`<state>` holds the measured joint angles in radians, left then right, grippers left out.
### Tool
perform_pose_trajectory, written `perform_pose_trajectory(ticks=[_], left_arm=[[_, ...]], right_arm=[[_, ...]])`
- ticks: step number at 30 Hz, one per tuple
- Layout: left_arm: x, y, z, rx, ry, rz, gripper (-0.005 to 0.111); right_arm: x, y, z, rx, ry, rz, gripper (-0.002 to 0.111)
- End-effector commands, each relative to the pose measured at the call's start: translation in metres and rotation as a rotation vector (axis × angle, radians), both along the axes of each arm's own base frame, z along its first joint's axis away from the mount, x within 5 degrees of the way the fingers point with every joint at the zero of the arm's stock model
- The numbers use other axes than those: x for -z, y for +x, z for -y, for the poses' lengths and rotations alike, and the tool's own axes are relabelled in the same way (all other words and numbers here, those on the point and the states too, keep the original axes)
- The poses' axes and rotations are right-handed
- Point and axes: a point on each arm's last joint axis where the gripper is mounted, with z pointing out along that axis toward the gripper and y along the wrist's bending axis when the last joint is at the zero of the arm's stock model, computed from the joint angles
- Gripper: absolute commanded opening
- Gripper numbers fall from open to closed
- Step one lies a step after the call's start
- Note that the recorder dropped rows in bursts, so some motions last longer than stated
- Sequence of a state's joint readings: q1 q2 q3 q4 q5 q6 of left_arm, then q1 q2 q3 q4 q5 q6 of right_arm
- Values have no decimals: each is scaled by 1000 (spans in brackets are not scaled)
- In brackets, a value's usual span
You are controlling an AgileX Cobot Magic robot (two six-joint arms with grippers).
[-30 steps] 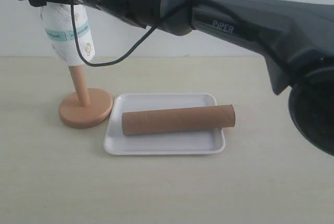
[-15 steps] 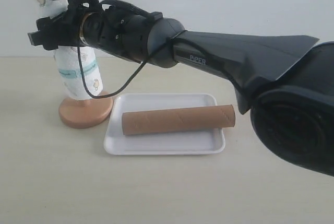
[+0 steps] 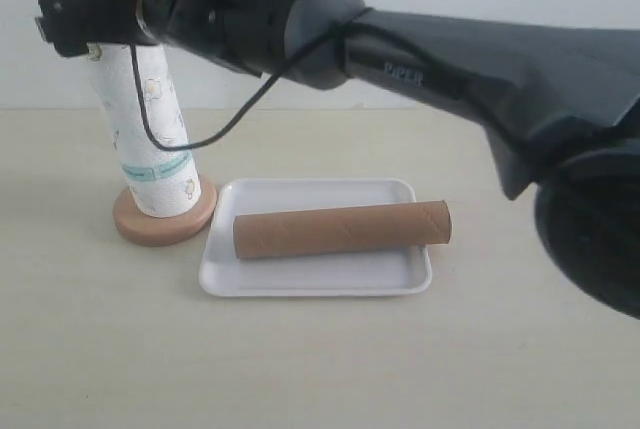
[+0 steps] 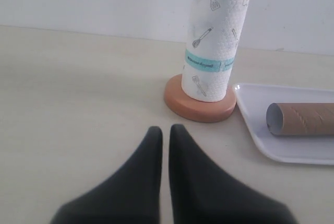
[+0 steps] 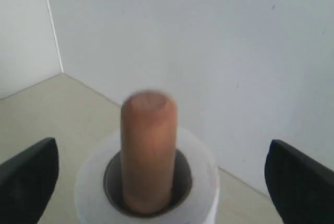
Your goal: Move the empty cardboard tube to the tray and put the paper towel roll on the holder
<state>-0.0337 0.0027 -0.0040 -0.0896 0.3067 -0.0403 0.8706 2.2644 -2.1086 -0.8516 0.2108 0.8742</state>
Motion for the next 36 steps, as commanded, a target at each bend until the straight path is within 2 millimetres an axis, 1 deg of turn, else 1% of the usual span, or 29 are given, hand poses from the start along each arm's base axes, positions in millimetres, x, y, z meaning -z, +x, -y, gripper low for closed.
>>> perform_pose_trajectory(ticks=[1,4,6,9,11,12,14,15,17,21,25,26,27,28,30,31,32,33,36], left_arm=[[1,0,0,-2,7,-1,4],[1,0,0,-2,7,-1,4],[1,0,0,-2,7,-1,4],[1,0,0,-2,7,-1,4],[1,0,0,-2,7,-1,4],[1,0,0,-2,7,-1,4],[1,0,0,-2,7,-1,4],[1,0,0,-2,7,-1,4],[1,0,0,-2,7,-1,4],[1,0,0,-2,7,-1,4],[1,0,0,-2,7,-1,4],[1,0,0,-2,7,-1,4],[1,0,0,-2,7,-1,4],[1,0,0,-2,7,-1,4],[1,0,0,-2,7,-1,4],[1,0,0,-2,7,-1,4],[1,0,0,-2,7,-1,4],[1,0,0,-2,7,-1,4],[1,0,0,-2,7,-1,4]], right_arm=[[-61,-20,21,64,-19,73,101],[-86,-34,32,113,-53,84,95],[-99,-43,39,133,-78,95,83],[-118,-57,50,170,-108,95,58],[-130,-67,58,201,-129,85,38],[-135,-72,62,216,-148,82,29],[-144,-82,71,238,-205,83,8],[-146,-86,73,246,-230,74,0],[-147,-94,81,263,-289,12,0],[-132,-104,87,239,-461,-120,0],[-114,-112,85,159,-540,-248,0],[-102,-117,83,105,-561,-304,0],[-97,-120,82,76,-569,-330,0],[-87,-123,81,47,-577,-366,0],[-72,-128,82,38,-626,-389,0],[-68,-130,85,38,-643,-396,0],[-57,-136,89,29,-678,-409,0],[-54,-137,92,27,-687,-413,0],[-31,-155,111,52,-694,-486,0]])
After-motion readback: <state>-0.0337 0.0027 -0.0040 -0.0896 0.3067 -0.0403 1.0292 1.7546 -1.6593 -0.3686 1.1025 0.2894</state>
